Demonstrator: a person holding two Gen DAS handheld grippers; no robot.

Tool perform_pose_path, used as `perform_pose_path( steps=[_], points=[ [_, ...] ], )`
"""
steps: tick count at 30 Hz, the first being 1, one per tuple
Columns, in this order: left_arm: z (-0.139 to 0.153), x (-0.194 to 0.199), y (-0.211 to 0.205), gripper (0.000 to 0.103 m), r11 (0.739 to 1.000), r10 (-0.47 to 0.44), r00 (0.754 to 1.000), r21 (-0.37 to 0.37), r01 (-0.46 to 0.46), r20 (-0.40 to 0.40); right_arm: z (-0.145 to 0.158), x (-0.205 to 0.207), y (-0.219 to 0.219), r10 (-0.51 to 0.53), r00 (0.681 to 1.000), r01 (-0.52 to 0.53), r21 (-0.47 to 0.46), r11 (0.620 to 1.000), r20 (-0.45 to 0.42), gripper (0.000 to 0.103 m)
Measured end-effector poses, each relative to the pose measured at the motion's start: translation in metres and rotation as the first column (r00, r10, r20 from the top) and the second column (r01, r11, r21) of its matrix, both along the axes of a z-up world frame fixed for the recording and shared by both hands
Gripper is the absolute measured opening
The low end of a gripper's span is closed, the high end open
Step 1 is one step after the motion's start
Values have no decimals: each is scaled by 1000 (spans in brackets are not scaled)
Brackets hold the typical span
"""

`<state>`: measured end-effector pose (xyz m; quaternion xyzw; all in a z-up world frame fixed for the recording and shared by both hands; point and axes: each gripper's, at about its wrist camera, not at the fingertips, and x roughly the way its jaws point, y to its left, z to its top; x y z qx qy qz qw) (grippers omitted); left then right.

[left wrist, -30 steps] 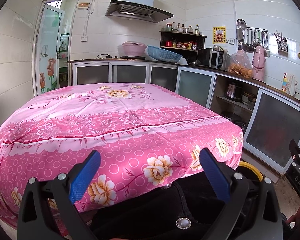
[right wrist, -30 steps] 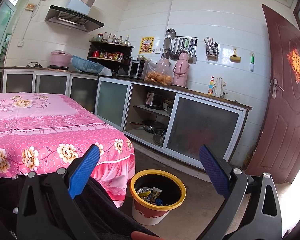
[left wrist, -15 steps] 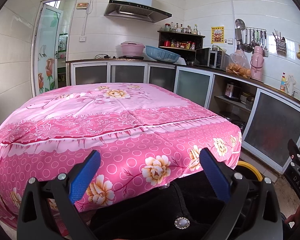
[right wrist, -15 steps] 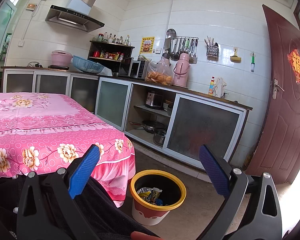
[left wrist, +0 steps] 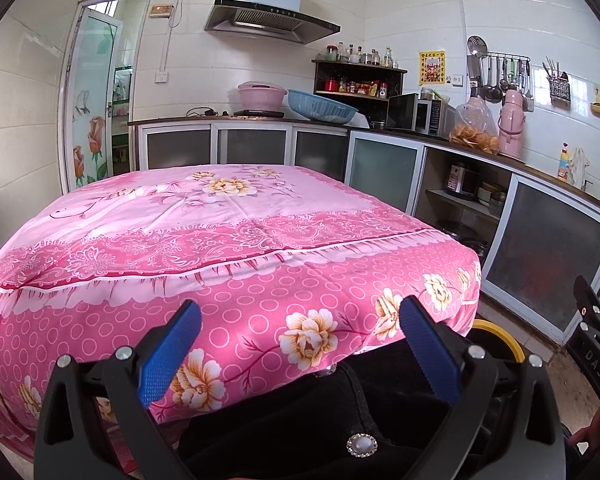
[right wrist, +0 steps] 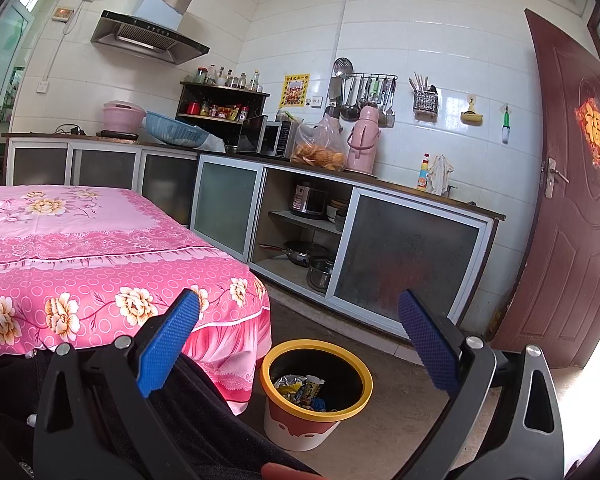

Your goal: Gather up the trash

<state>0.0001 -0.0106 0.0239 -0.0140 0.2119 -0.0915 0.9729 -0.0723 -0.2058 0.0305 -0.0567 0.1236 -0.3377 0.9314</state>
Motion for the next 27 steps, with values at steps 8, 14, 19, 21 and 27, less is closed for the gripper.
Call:
perform_pose_path(
  steps=[8, 14, 19, 21, 27],
  points=[
    [-1, 0, 0, 95, 1000, 0, 1000, -1, 0, -2, 0, 0, 0, 1, 1000, -1, 1, 1000, 0, 95],
    [-2, 2, -1, 95, 1000, -1, 1000, 5, 1, -3, 0, 0, 1, 0, 1000, 0, 1, 1000, 0, 95],
    [-3, 3, -1, 95, 1000, -10, 1000, 5, 10, -7, 0, 0, 1, 0, 1000, 0, 0, 1000, 1, 95],
    [-3, 3, -1, 95, 1000, -8, 1000, 6, 8, -8, 0, 1, 1, -1, 1000, 1, 2, 1000, 0, 95],
    [-5, 6, -1, 95, 1000, -10, 1000, 9, 11, -16, 0, 1, -1, 1, 1000, -1, 2, 1000, -3, 95]
  ],
)
